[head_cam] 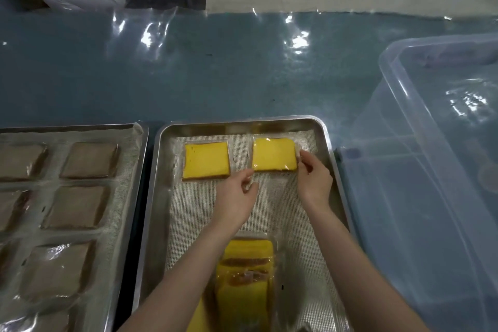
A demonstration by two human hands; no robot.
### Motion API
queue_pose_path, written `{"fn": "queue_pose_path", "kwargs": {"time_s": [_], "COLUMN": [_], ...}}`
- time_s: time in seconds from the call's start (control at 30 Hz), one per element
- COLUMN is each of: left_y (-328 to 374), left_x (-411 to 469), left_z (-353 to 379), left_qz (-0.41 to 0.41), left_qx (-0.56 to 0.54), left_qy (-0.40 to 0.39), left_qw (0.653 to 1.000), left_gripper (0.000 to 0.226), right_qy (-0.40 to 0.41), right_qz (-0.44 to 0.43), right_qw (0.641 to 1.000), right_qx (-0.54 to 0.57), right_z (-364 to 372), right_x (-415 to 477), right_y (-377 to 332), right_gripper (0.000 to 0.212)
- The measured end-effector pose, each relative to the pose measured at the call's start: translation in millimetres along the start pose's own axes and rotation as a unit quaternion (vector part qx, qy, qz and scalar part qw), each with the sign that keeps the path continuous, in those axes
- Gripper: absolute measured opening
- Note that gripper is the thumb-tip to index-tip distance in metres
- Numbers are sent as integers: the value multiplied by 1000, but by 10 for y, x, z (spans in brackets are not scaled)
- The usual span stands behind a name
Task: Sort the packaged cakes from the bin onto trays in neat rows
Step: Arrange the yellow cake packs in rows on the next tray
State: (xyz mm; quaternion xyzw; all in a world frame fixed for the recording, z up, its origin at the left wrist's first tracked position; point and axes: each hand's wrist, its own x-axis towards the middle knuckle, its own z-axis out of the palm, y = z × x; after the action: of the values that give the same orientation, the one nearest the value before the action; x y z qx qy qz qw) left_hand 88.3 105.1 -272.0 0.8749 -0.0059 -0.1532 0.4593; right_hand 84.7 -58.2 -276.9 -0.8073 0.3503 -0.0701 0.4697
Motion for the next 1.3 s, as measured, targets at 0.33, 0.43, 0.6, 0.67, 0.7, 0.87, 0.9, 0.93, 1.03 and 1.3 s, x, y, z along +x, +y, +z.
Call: {"fn": "queue_pose_path", "kwargs": {"time_s": [0.33, 0.43, 0.6, 0.67, 0.7, 0.87, 0.9, 0.93, 1.03, 1.3], "left_y": [25, -74, -404, -508, -534, -520, -510, -501, -479, -733], "left_x": [-153, -266, -536, -607, -637, -745, -750, -753, -741, -663], "left_z": [-50, -234, -518, -525, -521, -514, -519, -534, -624, -763], "left_qz": [52, 59, -49, -57, -57, -95, -90, -84, -68, -62], "left_qx": [42, 63, 96, 122, 128, 53, 27, 1, -52, -21], "left_qy": [-19, -12, -53, -75, -74, -51, -35, -12, 91, 106], "left_qw": [998, 996, 993, 988, 987, 993, 995, 996, 992, 992], "left_gripper": [45, 44, 34, 32, 29, 29, 32, 34, 40, 56], "right_qy": [-49, -42, -230, -252, -248, -230, -209, -186, -160, -221], "right_qz": [-82, -109, -71, -52, -42, -13, -10, -5, 13, -58], "right_qw": [993, 987, 951, 939, 940, 961, 971, 979, 987, 969], "right_qx": [-73, -112, -195, -230, -230, -153, -117, -81, 8, -92], "right_z": [-11, -133, -200, -196, -206, -187, -169, -145, -42, 267], "right_x": [-191, -428, -875, -952, -985, -1083, -1086, -1082, -1055, -1142], "right_y": [103, 112, 248, 267, 250, 141, 102, 61, -44, -115], "right_gripper": [47, 49, 31, 29, 27, 31, 33, 34, 36, 36]}}
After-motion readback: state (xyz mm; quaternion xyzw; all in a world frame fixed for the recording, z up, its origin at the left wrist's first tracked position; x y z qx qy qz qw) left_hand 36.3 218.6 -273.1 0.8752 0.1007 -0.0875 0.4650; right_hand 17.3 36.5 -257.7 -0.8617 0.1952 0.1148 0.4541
